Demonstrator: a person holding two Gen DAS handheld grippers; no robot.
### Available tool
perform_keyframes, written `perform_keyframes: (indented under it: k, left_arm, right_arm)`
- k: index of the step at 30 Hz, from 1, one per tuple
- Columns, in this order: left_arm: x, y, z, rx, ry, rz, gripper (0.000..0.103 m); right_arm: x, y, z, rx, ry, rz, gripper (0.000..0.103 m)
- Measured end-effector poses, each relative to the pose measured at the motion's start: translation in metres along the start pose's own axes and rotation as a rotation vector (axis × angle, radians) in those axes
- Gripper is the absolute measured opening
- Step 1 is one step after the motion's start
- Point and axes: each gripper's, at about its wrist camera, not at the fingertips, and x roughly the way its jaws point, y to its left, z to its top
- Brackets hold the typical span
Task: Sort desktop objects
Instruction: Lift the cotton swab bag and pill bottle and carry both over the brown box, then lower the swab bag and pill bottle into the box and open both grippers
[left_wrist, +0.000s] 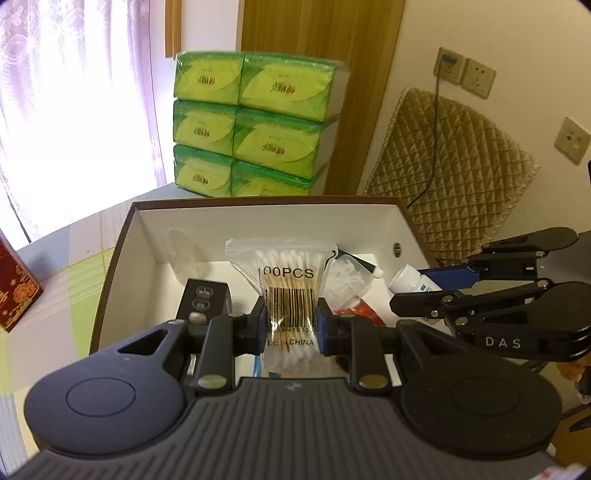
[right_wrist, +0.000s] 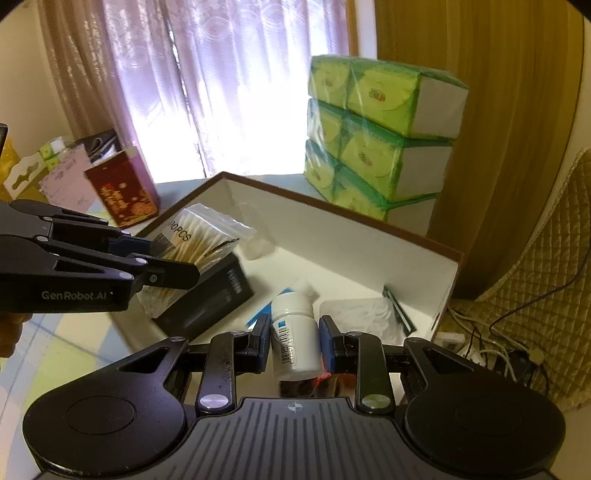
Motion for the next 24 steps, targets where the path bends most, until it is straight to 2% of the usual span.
perform_keyframes:
  k: [11,24]
  left_arm:
    - [0.068,0.017,0.029,-0.031,0.074,0.013,0.021]
    - [0.130,0.034,0.039,-0.102,0.165,0.030,0.021]
  right_arm:
    - [0.055,-0.029,0.025,0.042,0.056,-0.013,0.025]
    - [0.085,-0.045,0.033,0.069,0.099,-0.029,0.025]
